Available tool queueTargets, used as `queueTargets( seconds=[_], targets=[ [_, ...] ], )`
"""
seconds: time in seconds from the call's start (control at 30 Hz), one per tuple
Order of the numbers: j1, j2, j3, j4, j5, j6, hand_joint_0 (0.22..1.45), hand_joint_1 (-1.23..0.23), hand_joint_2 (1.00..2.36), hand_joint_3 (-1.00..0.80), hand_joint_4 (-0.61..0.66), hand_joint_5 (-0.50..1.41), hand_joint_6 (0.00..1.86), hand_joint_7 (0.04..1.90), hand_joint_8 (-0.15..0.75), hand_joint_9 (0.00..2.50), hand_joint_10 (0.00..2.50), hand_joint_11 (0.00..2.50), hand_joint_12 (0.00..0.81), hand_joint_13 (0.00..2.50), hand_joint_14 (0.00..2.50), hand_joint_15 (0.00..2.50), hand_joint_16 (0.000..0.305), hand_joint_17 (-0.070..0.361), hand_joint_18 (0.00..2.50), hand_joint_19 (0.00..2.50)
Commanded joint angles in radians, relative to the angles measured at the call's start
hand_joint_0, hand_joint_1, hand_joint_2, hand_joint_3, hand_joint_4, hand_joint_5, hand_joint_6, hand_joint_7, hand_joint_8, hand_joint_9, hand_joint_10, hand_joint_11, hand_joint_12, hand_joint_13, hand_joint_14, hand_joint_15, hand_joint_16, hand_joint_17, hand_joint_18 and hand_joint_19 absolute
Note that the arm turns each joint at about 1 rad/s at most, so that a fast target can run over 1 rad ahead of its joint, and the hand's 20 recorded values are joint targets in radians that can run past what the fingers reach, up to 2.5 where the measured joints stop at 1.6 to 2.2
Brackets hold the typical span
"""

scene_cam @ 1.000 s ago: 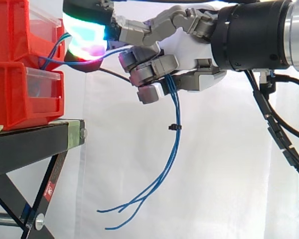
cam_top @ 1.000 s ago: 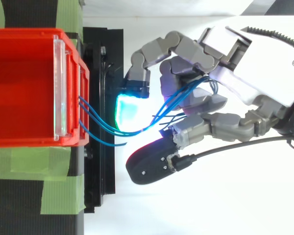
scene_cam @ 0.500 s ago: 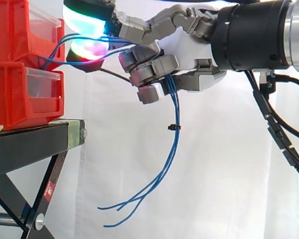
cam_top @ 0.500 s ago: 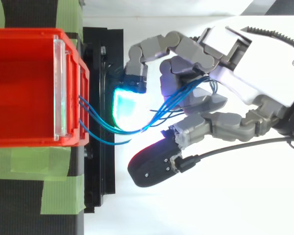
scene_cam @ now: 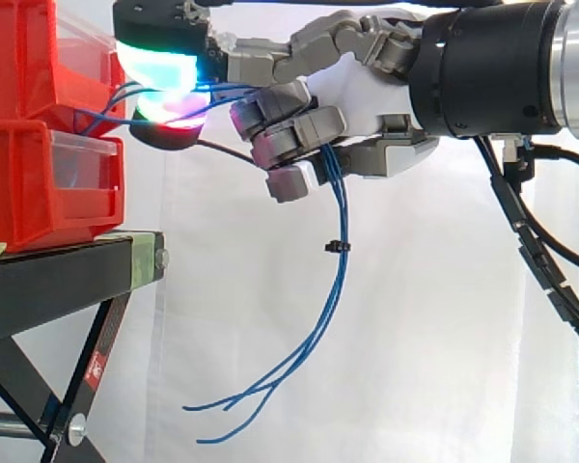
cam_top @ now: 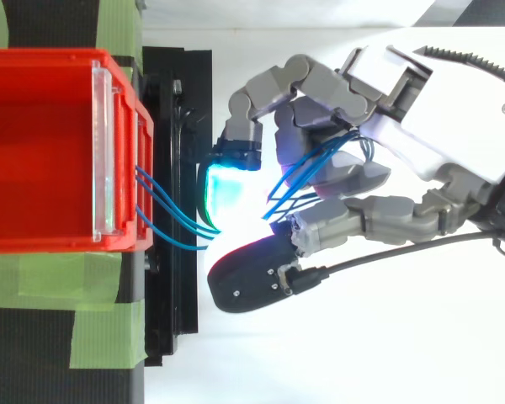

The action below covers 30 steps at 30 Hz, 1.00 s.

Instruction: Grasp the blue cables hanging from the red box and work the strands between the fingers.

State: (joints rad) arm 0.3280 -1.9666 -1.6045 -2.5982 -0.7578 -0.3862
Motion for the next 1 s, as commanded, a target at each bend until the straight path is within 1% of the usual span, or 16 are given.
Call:
queueTargets(
  seconds=[0.0, 0.1, 0.13, 0.23, 0.27, 0.3, 0.37, 0.4, 0.5, 0.6, 0.73, 0.77, 0.83, 0.87, 0.93, 0.97],
  targets=[
    [-0.001, 0.0, 0.0, 0.0, 0.0, 0.001, 1.17, -0.59, 1.01, -0.36, 0.17, 0.11, 0.81, 1.09, 0.376, 0.67, 2.5, 2.46, 0.418, 1.0, 2.5, 1.32, 0.045, 0.102, 1.37, 1.28],
    [0.0, 0.0, 0.0, 0.0, 0.0, 0.001, 1.2, -0.58, 1.02, -0.4, 0.17, 0.25, 0.6, 1.21, 0.376, 0.67, 2.5, 2.46, 0.418, 1.0, 2.5, 1.32, 0.045, 0.102, 1.37, 1.28],
    [0.0, 0.0, 0.0, 0.0, 0.0, 0.003, 1.19, -0.57, 1.02, -0.41, 0.17, 0.26, 0.59, 1.21, 0.376, 0.67, 2.5, 2.46, 0.418, 1.0, 2.5, 1.32, 0.045, 0.102, 1.37, 1.28],
    [0.0, 0.0, 0.0, 0.0, 0.0, 0.003, 1.08, -0.55, 1.01, -0.24, 0.16, 0.28, 0.56, 1.27, 0.376, 0.67, 2.5, 2.46, 0.418, 1.0, 2.5, 1.32, 0.045, 0.102, 1.37, 1.28],
    [0.0, 0.0, 0.0, 0.0, 0.0, 0.001, 1.0, -0.53, 1.01, -0.18, 0.2, 0.24, 0.54, 1.27, 0.376, 0.67, 2.5, 2.46, 0.418, 1.0, 2.5, 1.32, 0.045, 0.102, 1.37, 1.28],
    [0.0, 0.0, 0.0, 0.0, 0.0, 0.003, 0.87, -0.5, 1.0, -0.3, 0.28, 0.19, 0.61, 1.24, 0.376, 0.67, 2.5, 2.46, 0.418, 1.0, 2.5, 1.32, 0.045, 0.102, 1.37, 1.28],
    [0.0, 0.0, 0.0, -0.002, 0.0, 0.003, 0.82, -0.47, 1.01, -0.46, 0.27, 0.17, 0.64, 1.25, 0.376, 0.67, 2.5, 2.46, 0.418, 1.0, 2.5, 1.32, 0.045, 0.102, 1.37, 1.28],
    [0.0, 0.0, 0.0, 0.0, 0.0, 0.003, 0.8, -0.46, 1.01, -0.57, 0.26, 0.16, 0.78, 1.25, 0.376, 0.67, 2.5, 2.46, 0.418, 1.0, 2.5, 1.32, 0.045, 0.102, 1.37, 1.28],
    [0.0, 0.0, 0.0, 0.0, 0.0, 0.003, 0.78, -0.49, 1.01, -0.75, 0.25, 0.12, 1.05, 1.2, 0.376, 0.67, 2.5, 2.46, 0.418, 1.0, 2.5, 1.32, 0.045, 0.102, 1.37, 1.28],
    [0.0, 0.0, 0.0, 0.0, 0.0, 0.0, 0.78, -0.5, 1.01, -0.81, 0.25, 0.12, 1.27, 1.17, 0.376, 0.67, 2.5, 2.46, 0.418, 1.0, 2.5, 1.32, 0.045, 0.102, 1.37, 1.28],
    [0.0, 0.0, 0.0, 0.001, 0.0, 0.0, 0.8, -0.54, 1.01, -0.86, 0.25, 0.12, 1.31, 1.18, 0.376, 0.67, 2.5, 2.46, 0.418, 1.0, 2.5, 1.32, 0.045, 0.102, 1.37, 1.28],
    [-0.001, 0.0, 0.0, 0.001, 0.0, 0.0, 0.8, -0.54, 1.01, -0.89, 0.25, 0.12, 1.31, 1.15, 0.376, 0.67, 2.5, 2.46, 0.418, 1.0, 2.5, 1.32, 0.045, 0.102, 1.37, 1.28],
    [0.0, 0.0, 0.0, 0.001, 0.0, 0.0, 0.77, -0.55, 1.0, -1.0, 0.25, 0.1, 1.16, 1.14, 0.376, 0.67, 2.5, 2.46, 0.418, 1.0, 2.5, 1.32, 0.045, 0.102, 1.37, 1.28],
    [-0.001, 0.0, 0.0, 0.001, 0.0, -0.002, 0.74, -0.55, 1.0, -1.0, 0.26, 0.1, 1.05, 1.14, 0.376, 0.67, 2.5, 2.46, 0.418, 1.0, 2.5, 1.32, 0.045, 0.102, 1.37, 1.28],
    [-0.001, -0.001, 0.0, 0.0, 0.0, 0.001, 0.7, -0.55, 1.0, -1.0, 0.26, 0.08, 0.96, 1.12, 0.376, 0.67, 2.5, 2.46, 0.418, 1.0, 2.5, 1.32, 0.045, 0.102, 1.37, 1.28],
    [-0.001, 0.0, 0.0, -0.002, 0.0, 0.001, 0.67, -0.55, 1.0, -1.0, 0.28, 0.07, 0.81, 1.13, 0.376, 0.67, 2.5, 2.46, 0.418, 1.0, 2.5, 1.32, 0.045, 0.102, 1.37, 1.28]
  ],
)
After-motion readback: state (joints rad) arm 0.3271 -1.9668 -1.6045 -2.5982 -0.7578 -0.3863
